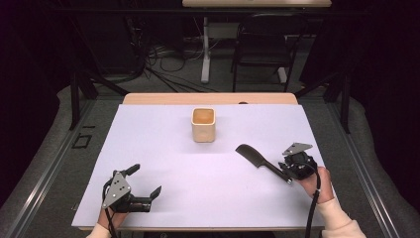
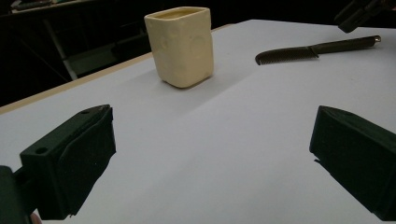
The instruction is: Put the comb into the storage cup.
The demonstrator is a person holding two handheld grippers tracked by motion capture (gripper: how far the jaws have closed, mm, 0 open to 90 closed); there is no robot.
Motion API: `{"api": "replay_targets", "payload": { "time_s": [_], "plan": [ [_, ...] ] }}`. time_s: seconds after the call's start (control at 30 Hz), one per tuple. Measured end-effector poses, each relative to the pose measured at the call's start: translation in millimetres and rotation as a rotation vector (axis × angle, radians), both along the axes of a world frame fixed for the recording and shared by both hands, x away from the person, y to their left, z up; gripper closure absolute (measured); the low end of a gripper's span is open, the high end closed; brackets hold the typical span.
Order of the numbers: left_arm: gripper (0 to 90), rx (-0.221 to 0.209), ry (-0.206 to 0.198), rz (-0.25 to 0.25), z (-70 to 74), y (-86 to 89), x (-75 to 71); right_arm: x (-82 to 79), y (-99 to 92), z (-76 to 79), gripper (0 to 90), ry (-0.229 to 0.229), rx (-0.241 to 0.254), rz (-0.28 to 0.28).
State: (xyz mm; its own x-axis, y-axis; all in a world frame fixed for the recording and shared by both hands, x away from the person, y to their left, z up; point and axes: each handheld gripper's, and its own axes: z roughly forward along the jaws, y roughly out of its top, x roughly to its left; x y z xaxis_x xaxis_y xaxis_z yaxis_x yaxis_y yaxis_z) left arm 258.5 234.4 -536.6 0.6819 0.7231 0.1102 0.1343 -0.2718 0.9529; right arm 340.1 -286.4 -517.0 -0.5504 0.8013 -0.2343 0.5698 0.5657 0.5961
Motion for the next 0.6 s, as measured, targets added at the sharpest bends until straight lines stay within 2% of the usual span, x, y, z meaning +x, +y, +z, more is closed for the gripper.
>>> {"api": "replay_targets", "payload": {
  "time_s": [0.2,0.3,0.33,0.37,0.47,0.6],
  "plan": [
    [0.4,-0.001,0.002,-0.001,-0.2,-0.3,0.3,4.8,3.3,3.3,53.2,0.053,0.017,0.065],
    [0.4,0.001,0.001,-0.001,0.0,-0.4,0.0,7.0,6.2,3.5,45.5,0.082,0.023,0.077],
    [0.4,0.001,0.000,-0.001,0.0,-0.4,0.0,8.3,6.7,4.1,41.7,0.092,0.015,0.090],
    [0.4,0.001,0.000,-0.001,0.0,-0.4,0.0,8.3,6.7,4.1,41.7,0.092,0.015,0.090],
    [0.4,-0.001,0.000,0.000,0.1,-0.4,-0.2,12.2,12.5,5.6,31.1,0.123,0.006,0.124],
    [0.3,-0.001,0.001,-0.001,-0.1,-0.4,0.0,14.6,19.5,6.6,23.9,0.159,-0.014,0.141]
  ]
}}
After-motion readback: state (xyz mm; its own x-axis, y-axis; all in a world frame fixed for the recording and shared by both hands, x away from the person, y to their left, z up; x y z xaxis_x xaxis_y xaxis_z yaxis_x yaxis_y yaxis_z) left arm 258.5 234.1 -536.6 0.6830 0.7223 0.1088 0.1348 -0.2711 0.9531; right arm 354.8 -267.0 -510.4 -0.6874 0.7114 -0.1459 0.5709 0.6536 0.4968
